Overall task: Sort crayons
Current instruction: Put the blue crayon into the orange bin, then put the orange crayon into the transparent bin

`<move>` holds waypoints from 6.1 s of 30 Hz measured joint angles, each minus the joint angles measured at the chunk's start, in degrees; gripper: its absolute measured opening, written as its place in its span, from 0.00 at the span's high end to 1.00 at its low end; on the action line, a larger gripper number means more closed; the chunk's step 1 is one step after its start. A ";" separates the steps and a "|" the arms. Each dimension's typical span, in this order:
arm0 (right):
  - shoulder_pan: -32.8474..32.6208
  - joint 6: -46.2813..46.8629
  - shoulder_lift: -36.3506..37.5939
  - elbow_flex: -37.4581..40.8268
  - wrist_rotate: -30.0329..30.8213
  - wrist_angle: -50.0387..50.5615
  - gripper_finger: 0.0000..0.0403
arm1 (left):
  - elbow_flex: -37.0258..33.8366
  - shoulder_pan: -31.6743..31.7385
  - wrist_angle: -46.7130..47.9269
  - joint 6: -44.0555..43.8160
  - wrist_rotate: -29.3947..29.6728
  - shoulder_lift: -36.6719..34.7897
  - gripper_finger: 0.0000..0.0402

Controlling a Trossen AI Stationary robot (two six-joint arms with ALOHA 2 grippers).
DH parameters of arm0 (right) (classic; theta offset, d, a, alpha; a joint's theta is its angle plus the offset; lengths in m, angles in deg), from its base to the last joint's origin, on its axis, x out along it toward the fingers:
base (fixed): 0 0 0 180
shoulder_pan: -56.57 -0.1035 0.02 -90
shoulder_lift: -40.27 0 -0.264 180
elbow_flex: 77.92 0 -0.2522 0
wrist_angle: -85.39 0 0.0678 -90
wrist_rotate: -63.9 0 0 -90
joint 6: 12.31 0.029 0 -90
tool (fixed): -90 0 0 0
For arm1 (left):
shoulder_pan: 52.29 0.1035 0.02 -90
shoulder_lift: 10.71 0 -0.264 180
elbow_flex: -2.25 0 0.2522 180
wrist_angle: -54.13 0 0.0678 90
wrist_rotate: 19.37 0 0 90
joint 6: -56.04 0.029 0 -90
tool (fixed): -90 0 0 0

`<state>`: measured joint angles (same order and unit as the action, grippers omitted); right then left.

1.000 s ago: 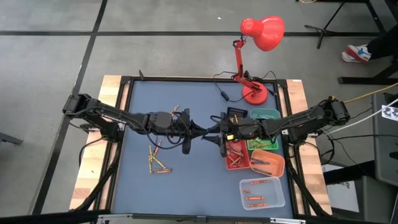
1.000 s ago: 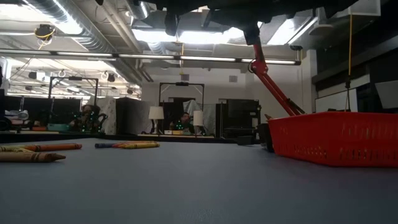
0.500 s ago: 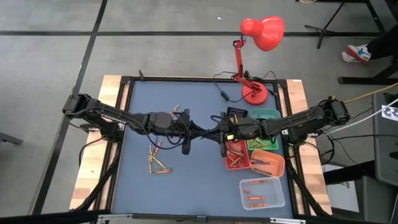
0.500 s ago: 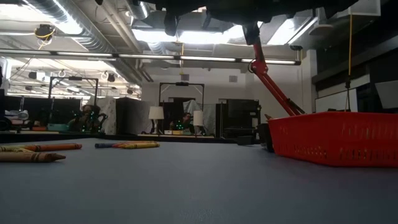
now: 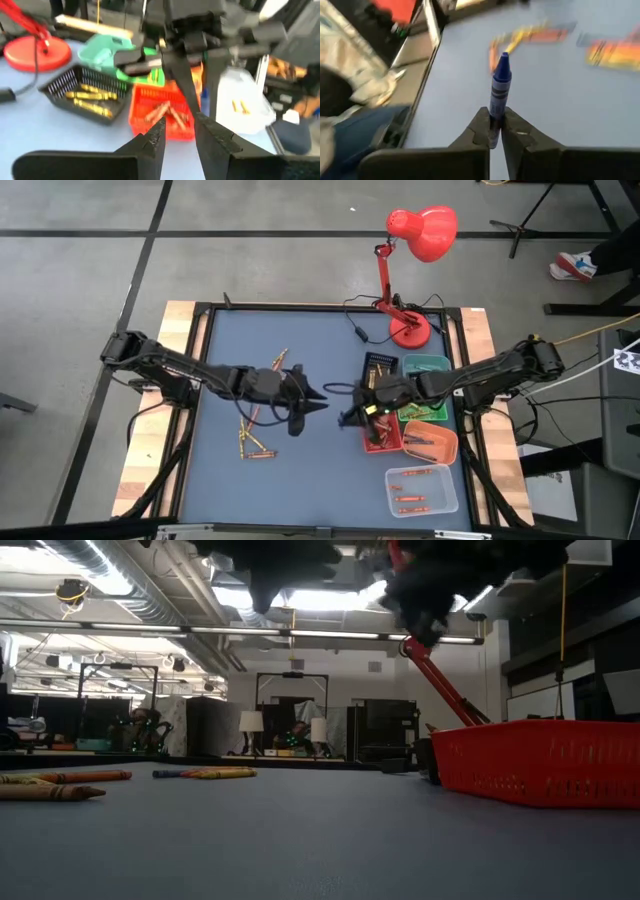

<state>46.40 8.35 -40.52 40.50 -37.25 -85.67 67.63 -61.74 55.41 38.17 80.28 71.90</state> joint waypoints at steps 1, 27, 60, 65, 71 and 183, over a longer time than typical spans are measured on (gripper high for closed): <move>-0.17 1.43 0.30 0.00 -1.80 2.30 0.94 | 0.00 -0.41 1.19 0.00 -0.06 0.00 0.78; -20.55 26.37 15.44 0.00 -1.50 52.70 0.94 | 0.00 -4.35 4.40 0.02 0.57 0.00 0.78; -23.21 29.25 15.27 0.00 3.21 62.92 0.63 | 0.00 0.17 48.55 -23.29 5.88 0.00 0.78; -23.21 30.54 15.27 0.00 3.23 59.86 0.63 | 0.00 0.13 57.26 -29.04 5.88 0.00 0.78; -23.21 30.64 15.25 0.00 3.25 54.61 0.63 | -2.43 0.11 58.17 -34.71 5.86 0.00 0.78; -7.24 -11.43 -12.79 -0.02 30.55 -42.55 0.63 | -16.63 -2.30 -46.74 6.51 3.19 0.02 0.98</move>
<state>39.16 -3.08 -53.31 40.48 -6.70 -128.22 50.99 -64.04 8.67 44.67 83.47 71.92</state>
